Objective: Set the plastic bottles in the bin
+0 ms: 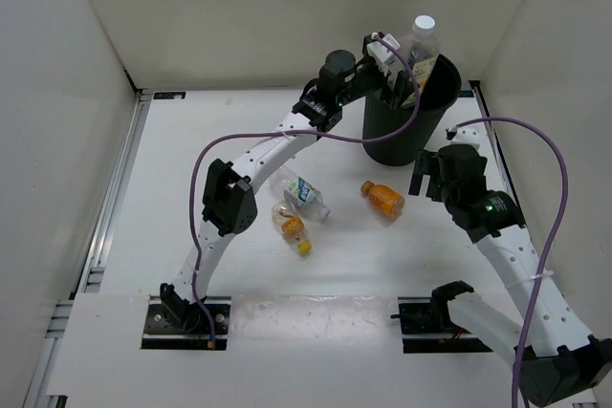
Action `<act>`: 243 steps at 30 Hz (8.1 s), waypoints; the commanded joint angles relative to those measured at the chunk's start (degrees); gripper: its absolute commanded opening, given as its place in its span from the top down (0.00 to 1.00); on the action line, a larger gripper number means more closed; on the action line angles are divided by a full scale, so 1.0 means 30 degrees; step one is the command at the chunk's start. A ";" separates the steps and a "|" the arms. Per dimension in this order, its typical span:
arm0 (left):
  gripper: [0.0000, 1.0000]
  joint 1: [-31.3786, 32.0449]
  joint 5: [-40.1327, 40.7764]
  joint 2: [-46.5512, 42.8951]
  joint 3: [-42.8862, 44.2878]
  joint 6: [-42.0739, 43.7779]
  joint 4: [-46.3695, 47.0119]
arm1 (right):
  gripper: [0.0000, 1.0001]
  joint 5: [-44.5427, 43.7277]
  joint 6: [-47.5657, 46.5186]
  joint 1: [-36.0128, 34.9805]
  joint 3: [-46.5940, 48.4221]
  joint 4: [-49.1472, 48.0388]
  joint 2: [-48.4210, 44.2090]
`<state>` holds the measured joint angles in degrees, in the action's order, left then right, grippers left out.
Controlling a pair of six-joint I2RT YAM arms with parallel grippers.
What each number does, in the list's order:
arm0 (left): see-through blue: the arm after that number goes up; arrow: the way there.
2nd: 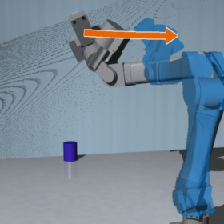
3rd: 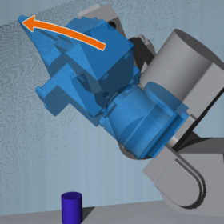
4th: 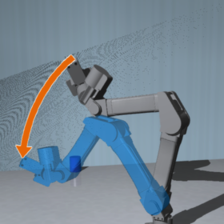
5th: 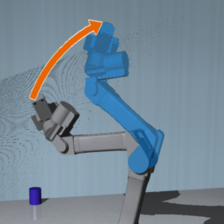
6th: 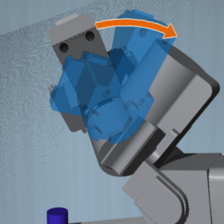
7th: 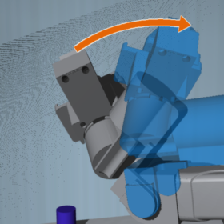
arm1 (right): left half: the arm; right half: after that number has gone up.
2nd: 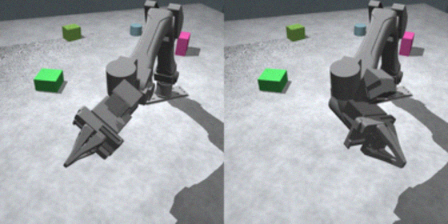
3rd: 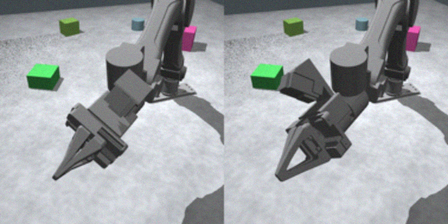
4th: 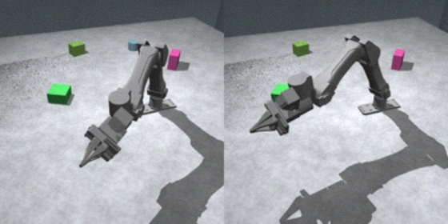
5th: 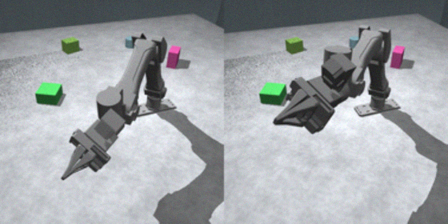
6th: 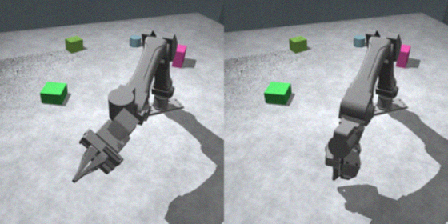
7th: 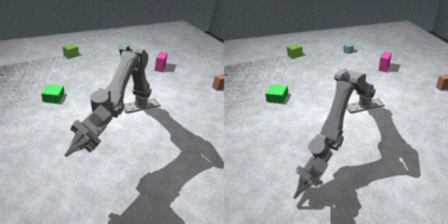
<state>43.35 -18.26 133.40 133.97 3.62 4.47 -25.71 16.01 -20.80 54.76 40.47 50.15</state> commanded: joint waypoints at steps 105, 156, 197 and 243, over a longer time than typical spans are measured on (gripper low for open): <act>0.00 -1.2840 1.0484 -2.6597 -2.8163 0.2896 -0.9312 | 0.20 0.1449 -0.7856 -0.4816 0.6441 0.1860 1.8410; 0.00 -1.5065 1.0513 -2.7827 -3.1298 0.4128 -1.0748 | 0.00 0.4129 -0.6238 -0.1940 1.7529 -0.2503 1.2963; 0.00 -1.5975 -0.4714 -2.7273 -2.9772 0.3953 -1.5347 | 0.81 0.7370 -0.2026 -0.8099 1.5410 -0.0716 2.3512; 0.00 -1.5975 -0.4011 -2.4490 -2.9778 0.1751 -1.3502 | 0.00 -0.0634 -0.7473 -0.4576 1.6823 -0.4407 1.4225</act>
<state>-4.43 -40.93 60.14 42.44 10.76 -38.39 -32.71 -1.43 -28.95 109.71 27.99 98.54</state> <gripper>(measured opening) 0.993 0.996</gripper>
